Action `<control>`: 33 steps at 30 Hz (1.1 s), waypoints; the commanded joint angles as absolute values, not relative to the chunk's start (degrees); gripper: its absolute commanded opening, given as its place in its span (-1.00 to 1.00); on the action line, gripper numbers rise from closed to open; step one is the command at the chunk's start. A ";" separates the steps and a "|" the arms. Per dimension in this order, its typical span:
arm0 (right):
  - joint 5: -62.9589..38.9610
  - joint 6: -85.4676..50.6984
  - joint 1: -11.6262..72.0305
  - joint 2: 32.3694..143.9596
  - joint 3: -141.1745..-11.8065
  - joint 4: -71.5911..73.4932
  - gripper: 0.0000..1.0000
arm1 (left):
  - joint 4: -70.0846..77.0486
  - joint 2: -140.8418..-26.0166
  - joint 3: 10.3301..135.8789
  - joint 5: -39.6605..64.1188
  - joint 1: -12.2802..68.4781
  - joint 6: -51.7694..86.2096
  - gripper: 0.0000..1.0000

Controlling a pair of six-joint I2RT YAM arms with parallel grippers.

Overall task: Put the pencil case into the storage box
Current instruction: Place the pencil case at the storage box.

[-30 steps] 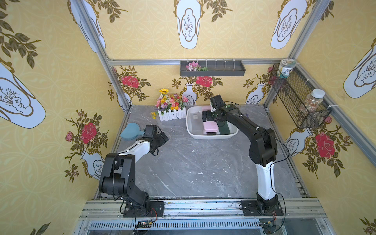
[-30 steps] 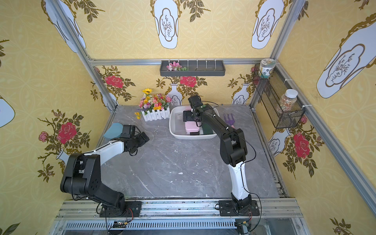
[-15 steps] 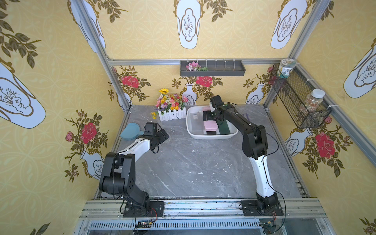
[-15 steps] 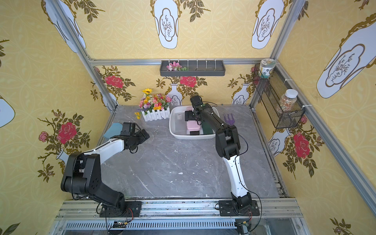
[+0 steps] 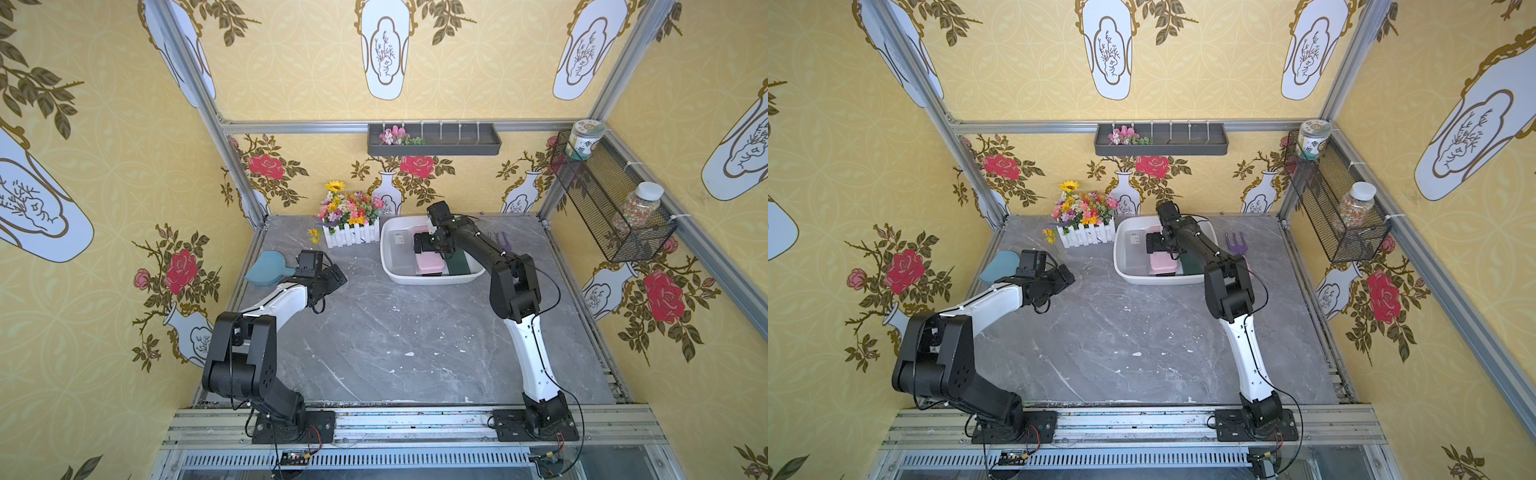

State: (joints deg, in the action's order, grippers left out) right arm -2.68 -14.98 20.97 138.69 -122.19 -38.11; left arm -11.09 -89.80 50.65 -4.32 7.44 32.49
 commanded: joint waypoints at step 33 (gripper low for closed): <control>1.15 -16.14 19.33 137.58 -121.43 -41.31 0.94 | -12.83 -85.04 48.34 -5.44 7.65 31.03 1.00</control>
